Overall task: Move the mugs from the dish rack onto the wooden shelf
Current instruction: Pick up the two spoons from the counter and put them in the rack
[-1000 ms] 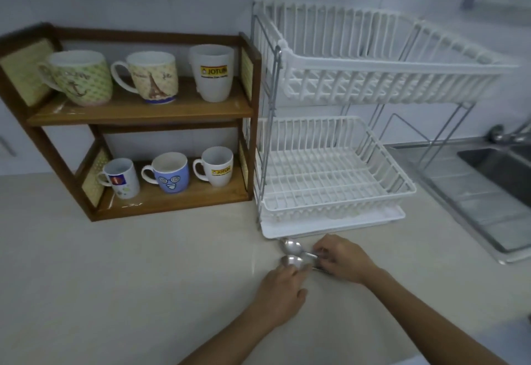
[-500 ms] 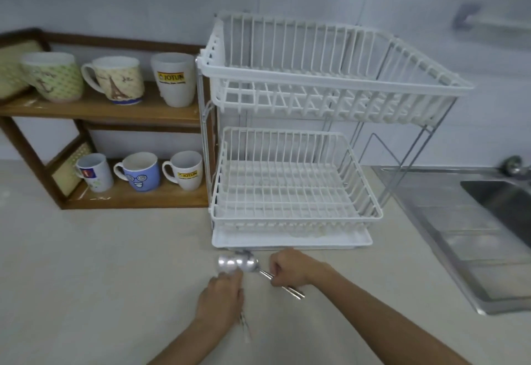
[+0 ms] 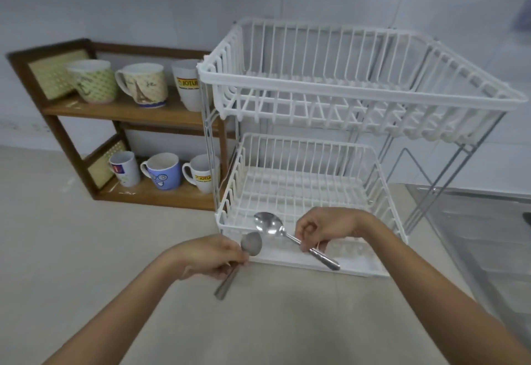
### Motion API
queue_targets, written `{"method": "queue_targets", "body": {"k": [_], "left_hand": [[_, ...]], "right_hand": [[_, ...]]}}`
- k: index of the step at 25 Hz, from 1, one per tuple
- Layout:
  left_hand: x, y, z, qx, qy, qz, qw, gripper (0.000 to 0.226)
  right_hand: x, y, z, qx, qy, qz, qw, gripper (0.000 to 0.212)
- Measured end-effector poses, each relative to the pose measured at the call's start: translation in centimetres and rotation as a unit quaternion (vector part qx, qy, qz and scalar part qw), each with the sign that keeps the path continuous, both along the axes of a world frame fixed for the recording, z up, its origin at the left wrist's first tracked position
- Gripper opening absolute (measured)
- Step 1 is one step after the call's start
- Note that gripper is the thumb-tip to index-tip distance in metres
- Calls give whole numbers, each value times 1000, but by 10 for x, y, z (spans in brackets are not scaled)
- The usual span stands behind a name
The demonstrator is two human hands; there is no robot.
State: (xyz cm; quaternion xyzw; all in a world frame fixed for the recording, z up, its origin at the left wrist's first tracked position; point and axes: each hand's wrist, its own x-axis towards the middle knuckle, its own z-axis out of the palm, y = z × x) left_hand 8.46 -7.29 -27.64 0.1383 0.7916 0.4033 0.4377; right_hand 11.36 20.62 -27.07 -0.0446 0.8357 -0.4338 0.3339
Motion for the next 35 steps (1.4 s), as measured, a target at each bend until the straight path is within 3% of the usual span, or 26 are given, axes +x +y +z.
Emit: {"method": "queue_targets", "body": {"k": [3,6,10,14,16,19,22,24,27,30,35], "left_hand": [[-18,26,28,29,-44,15,999,26],[-25,51,33,-12,-98,-15,995,28],[-35,66,44,-70,-77,-59,993,28],[-58,79,62,-6,-72,-18,997,30],[-68,91,51,7,-35,33,999,36],[-83,114,12,-54,108,113,986,38],[-95,134,-32,-176,260,120,942,35],[-99,140,-49,-220,308,115,919,33],[-103,149,-63,-259,343,70,900,29],[-107,152,-66,-260,333,68,904,29],[-115,149,-70,-266,314,44,911,28]], "right_hand": [[-32,22,10,-38,77,-101,991,7],[-60,28,-2,-31,114,-166,979,4],[-77,28,-28,-44,117,-231,965,7],[-85,33,-42,-57,128,-294,946,6],[-87,34,-45,-58,122,-314,940,6],[-89,32,-51,-48,98,-325,940,8],[-89,25,-60,-37,80,-328,941,9],[-89,22,-65,-27,79,-335,939,8],[-90,17,-73,-39,87,-362,927,7],[-91,10,-79,-40,103,-379,919,9],[-93,7,-82,65,161,-348,921,13]]}}
